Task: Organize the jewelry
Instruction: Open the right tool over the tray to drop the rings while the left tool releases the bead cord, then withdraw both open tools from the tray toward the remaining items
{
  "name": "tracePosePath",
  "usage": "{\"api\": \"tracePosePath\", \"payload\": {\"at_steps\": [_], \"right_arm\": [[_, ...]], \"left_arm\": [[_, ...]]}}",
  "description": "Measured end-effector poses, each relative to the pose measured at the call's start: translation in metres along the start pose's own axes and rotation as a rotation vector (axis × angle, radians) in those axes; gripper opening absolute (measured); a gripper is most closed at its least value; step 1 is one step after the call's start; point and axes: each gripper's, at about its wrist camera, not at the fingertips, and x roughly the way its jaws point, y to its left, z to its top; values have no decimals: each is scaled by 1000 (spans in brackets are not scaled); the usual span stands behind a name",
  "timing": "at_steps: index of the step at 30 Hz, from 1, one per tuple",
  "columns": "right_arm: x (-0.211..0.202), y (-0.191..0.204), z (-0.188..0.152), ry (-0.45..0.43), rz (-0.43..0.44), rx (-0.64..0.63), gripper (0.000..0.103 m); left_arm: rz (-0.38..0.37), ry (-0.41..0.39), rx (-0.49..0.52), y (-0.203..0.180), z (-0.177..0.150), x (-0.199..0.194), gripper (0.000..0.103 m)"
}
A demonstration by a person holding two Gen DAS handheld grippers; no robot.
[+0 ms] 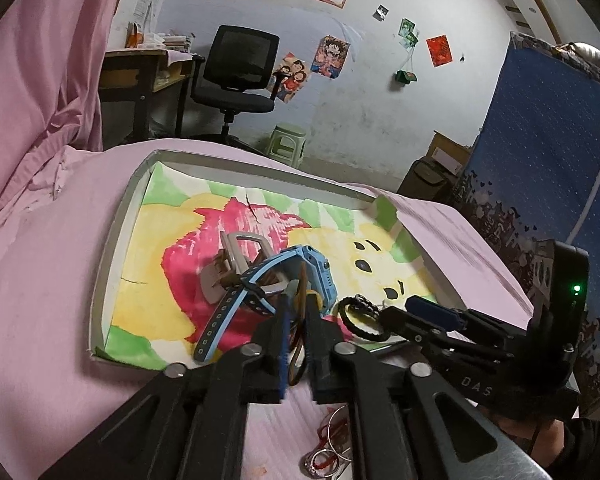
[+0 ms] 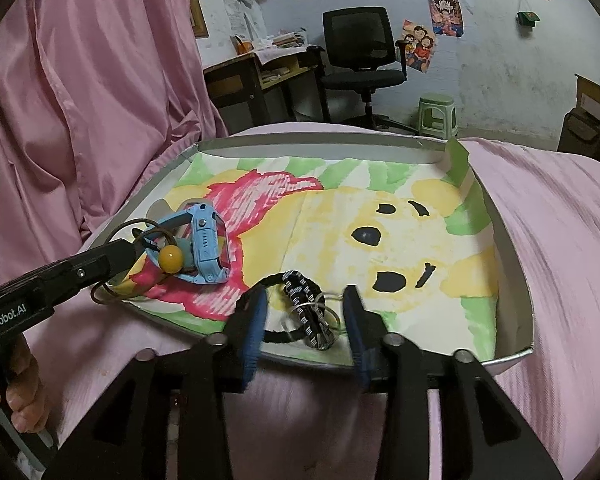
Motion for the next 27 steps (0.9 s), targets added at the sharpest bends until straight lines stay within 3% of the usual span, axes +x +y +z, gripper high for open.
{"api": "tracePosePath", "payload": {"at_steps": [2,5,17,22,27], "right_arm": [[-3,0,-1,-7,1,0,39],[-8,0,-1,-24,-2,0,39],[-56,1,-3,-193,-13,13,67],[-72,5,-3,-245,-19,11,84],[-88,8,-5,-288,-30,7,98]], "left_arm": [[1,-10,-5,1,-1,-3,32],[4,-41,-17,2,-2,-11,47],[53,-129,25,-7,-8,-40,79],[86,-159,41,-10,-10,-53,93],[121,-198,58,-13,-15,-67,100]]}}
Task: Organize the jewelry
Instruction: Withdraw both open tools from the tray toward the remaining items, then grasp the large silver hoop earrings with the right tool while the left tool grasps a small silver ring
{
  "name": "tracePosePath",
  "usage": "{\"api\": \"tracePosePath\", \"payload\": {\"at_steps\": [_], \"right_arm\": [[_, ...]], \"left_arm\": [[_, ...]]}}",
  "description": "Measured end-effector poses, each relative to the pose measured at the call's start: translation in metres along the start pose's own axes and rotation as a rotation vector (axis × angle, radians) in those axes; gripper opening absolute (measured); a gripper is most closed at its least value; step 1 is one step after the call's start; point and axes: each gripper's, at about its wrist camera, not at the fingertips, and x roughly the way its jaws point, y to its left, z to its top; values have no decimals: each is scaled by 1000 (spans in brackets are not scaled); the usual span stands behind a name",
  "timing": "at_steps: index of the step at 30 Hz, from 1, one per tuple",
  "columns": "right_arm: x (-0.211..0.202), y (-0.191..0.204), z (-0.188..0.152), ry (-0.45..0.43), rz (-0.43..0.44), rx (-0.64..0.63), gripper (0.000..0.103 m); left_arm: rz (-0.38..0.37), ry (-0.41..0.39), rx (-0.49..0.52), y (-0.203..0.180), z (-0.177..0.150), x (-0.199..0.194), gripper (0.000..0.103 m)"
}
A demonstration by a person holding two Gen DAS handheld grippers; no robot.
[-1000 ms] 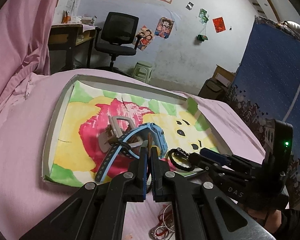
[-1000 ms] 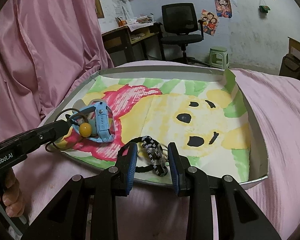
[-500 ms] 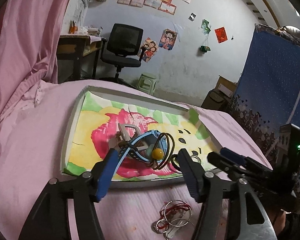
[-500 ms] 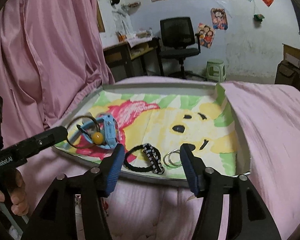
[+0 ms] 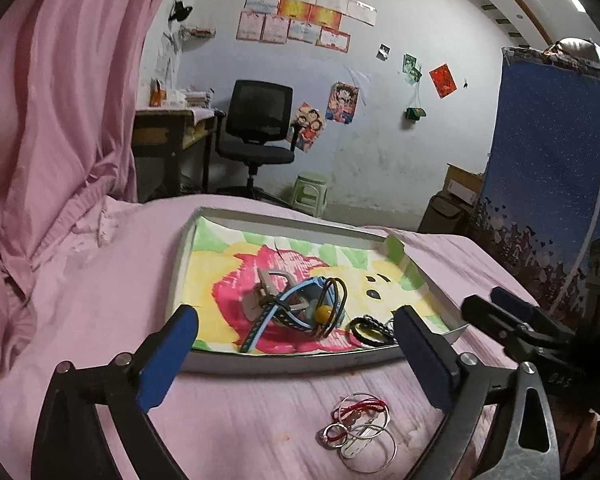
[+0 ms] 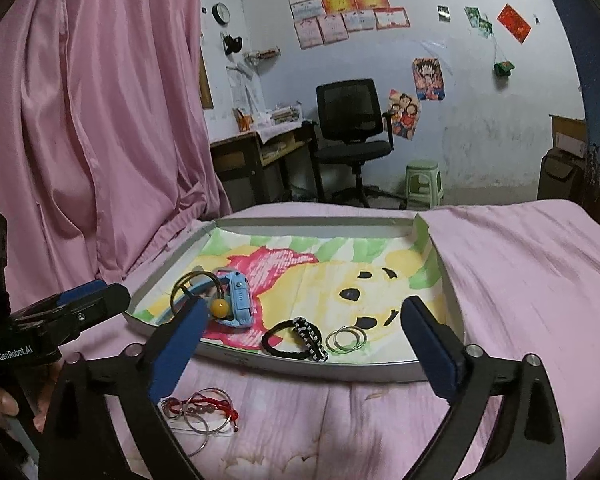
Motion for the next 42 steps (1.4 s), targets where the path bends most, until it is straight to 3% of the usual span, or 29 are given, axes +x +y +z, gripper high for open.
{"api": "tracePosePath", "payload": {"at_steps": [12,20,42], "right_arm": [[-38,8,-6,-81,-7,-22,102],[-57,10,-15,-88,-7,-50,102],[-37,10,-45,123,50,-90,101]], "left_arm": [[32,-48,38,-4,-12,-37,102],[40,-25,33,-1,-24,-49,102],[-41,212,2,12,-45,-25,99]]}}
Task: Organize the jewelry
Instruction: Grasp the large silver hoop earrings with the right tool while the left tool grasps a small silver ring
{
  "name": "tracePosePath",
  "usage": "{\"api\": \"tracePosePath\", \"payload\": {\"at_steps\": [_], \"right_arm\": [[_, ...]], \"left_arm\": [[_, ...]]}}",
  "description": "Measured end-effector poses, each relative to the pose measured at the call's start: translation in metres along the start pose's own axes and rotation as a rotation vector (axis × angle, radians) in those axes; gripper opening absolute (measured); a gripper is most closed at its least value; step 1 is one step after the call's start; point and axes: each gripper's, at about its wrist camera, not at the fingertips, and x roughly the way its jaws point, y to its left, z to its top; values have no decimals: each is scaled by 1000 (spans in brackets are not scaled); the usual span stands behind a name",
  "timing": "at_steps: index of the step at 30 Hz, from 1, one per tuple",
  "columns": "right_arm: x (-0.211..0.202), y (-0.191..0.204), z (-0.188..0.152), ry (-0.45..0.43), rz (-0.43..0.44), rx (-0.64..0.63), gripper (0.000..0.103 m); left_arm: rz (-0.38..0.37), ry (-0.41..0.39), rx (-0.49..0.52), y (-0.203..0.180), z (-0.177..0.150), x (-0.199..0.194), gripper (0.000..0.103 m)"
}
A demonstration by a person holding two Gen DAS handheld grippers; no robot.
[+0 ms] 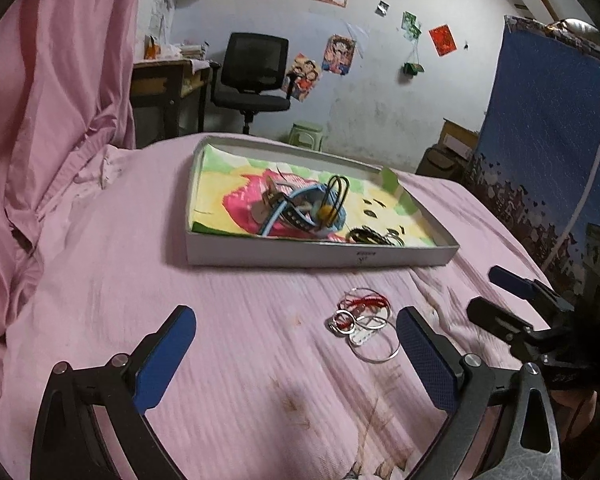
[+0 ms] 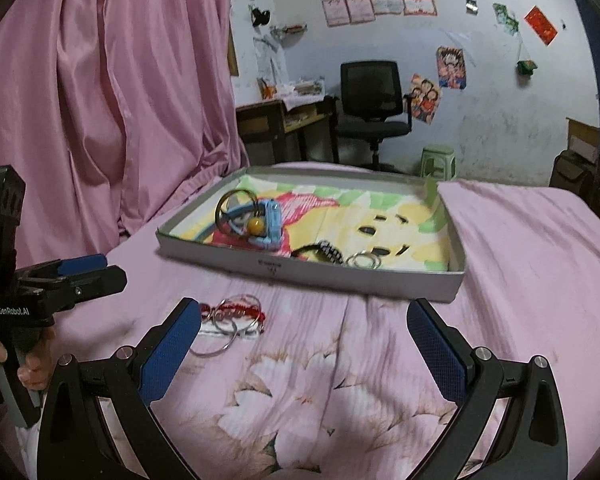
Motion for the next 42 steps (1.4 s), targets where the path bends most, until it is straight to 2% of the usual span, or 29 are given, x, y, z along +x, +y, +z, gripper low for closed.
{"api": "tracePosePath", "payload": {"at_steps": [1,4,6,11,15,17,23,28,42], "right_arm": [[2,1,-1,9,7,-3,100],[10,5,-4,49,34,-19,88],[16,8,-5,82,52,-28,76],[28,17,-10,139,81,-67,56],[37,23,-12,181,107,-90,42],[41,26,-12,199,117,-92,38],[52,27,-13,246,151,-79,32],[58,32,-14,270,159,-94,30],[74,35,-17,338,155,-84,19]], "left_arm": [[-5,8,2,-1,0,1,97],[-26,43,2,-1,1,8,89],[-46,69,-2,0,1,14,85],[-92,127,-14,2,0,25,62],[-117,165,-18,3,0,33,51],[-125,183,-19,2,0,37,44],[-138,231,-42,4,4,51,35],[-153,263,-75,8,6,61,34],[-147,334,-15,-4,8,80,24]]}}
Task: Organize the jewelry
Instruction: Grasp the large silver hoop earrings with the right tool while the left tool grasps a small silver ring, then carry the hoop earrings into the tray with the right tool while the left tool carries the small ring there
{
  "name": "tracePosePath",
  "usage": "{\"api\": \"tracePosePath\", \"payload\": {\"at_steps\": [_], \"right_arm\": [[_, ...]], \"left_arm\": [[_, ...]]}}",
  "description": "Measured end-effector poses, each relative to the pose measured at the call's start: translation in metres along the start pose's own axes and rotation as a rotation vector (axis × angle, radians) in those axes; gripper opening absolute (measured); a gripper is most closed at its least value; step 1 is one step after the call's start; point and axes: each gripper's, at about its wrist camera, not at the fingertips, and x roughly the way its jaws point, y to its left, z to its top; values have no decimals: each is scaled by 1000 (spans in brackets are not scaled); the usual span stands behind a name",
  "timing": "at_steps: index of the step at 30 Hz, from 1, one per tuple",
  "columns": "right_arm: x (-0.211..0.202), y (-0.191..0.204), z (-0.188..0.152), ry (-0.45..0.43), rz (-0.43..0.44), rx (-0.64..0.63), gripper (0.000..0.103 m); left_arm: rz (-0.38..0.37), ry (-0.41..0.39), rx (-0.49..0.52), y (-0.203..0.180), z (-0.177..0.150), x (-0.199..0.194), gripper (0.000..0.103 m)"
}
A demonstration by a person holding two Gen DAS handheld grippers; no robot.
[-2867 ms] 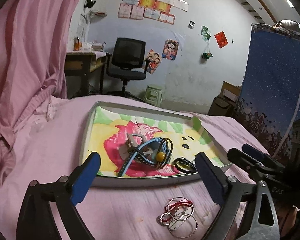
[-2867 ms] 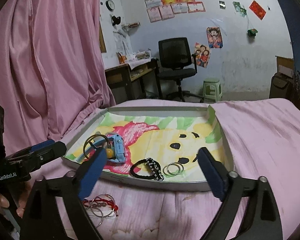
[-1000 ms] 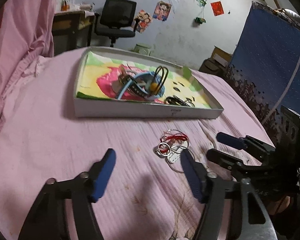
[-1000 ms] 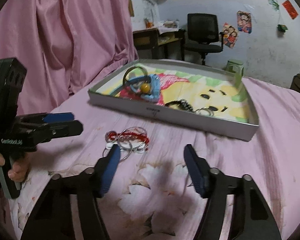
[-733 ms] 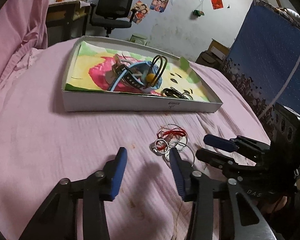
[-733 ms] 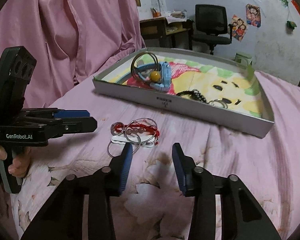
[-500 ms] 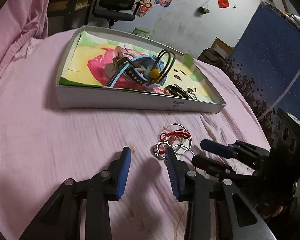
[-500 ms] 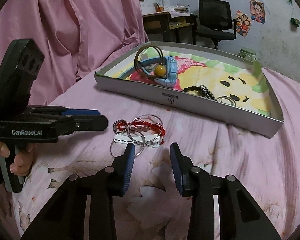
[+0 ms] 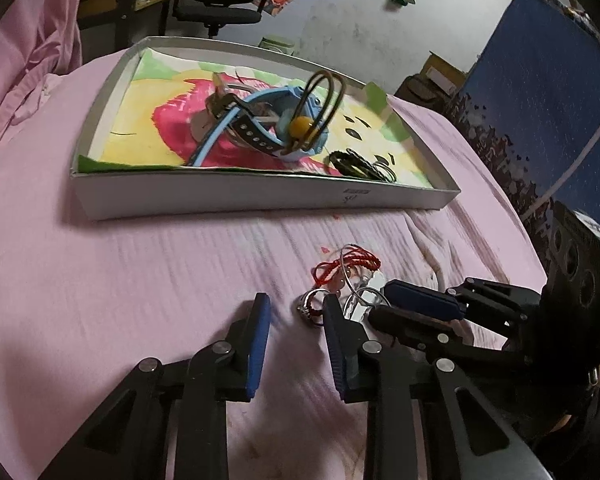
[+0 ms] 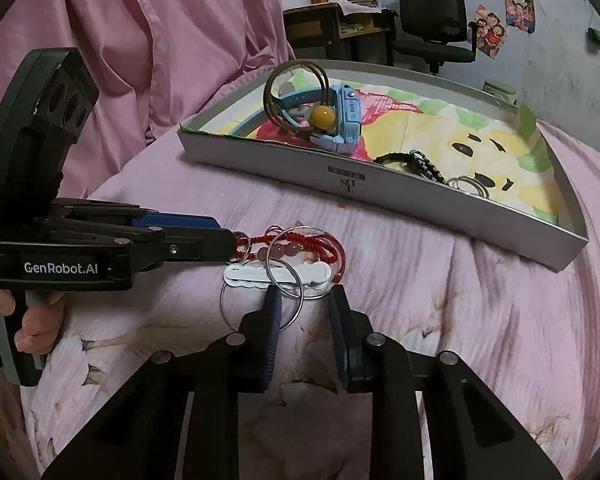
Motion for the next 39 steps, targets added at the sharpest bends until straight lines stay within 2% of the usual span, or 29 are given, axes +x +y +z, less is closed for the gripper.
{"api": "tracePosePath", "payload": {"at_steps": [4,7,12,18,24,31,39], "right_arm": [[2,-3,-1,4,6,18,15],[4,-4,-2,8,9,27,12],[3,-6,-3,4,16,40,4],[-5,-8,-6,-32,10,52,3],[-21,-10,-5,-109,-20,62,3],[-37,-15,-1,-176,-52,71,3],[-52,-25,6,-235,-89,74,3]], "left_arm": [[2,13,14,-3,0,4,11],[2,11,21,-3,-2,4,7],[-7,-24,19,-4,-5,-2,6],[-16,-71,31,-7,-11,-15,5],[-21,-121,49,-12,-13,-29,5],[-47,-182,57,-16,-7,-46,5],[-44,-254,55,-18,5,-58,5]]}}
